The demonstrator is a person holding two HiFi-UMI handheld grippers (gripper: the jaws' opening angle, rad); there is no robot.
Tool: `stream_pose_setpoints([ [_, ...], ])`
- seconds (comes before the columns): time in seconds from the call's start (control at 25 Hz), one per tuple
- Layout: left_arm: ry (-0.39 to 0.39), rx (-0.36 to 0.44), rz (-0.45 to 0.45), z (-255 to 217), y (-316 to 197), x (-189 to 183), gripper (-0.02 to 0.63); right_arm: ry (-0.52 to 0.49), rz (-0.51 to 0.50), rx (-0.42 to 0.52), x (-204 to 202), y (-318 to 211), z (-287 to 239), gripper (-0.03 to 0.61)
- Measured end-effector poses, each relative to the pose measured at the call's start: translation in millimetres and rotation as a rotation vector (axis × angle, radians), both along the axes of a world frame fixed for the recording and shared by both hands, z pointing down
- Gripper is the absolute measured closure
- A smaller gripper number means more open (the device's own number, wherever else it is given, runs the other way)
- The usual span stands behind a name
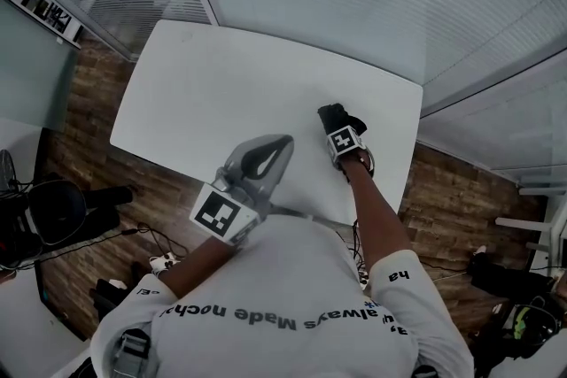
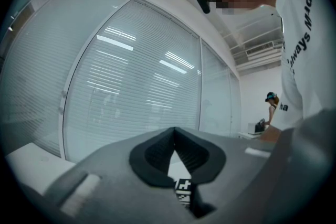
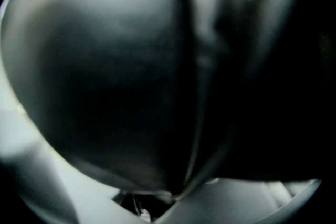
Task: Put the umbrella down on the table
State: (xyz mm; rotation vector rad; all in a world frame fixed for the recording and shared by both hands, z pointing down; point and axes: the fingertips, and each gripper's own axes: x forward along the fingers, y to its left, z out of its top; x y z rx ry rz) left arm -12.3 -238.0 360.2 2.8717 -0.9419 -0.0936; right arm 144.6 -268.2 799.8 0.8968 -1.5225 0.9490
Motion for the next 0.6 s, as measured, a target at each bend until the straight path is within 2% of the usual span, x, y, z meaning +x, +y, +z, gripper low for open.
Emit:
stream_pose_setpoints([
  [0.08, 0.001, 0.000, -0.003, 0.1, -0.5, -0.8, 0.611, 0.015, 0.002, -0.018, 2.4, 2.6, 0.2, 0.356],
  [0.28, 0.001, 0.000, -0.014, -0.5, -0.5, -5.4, 0.611, -0.028, 0.000, -0.033, -7.1, 3.9, 13.7, 0.354],
  [0.6, 0.000, -0.008, -0.034, -0.6, -3.5, -12.6, 0.611, 0.026, -0.017, -0.037, -5.0, 7.2, 6.0, 0.350],
])
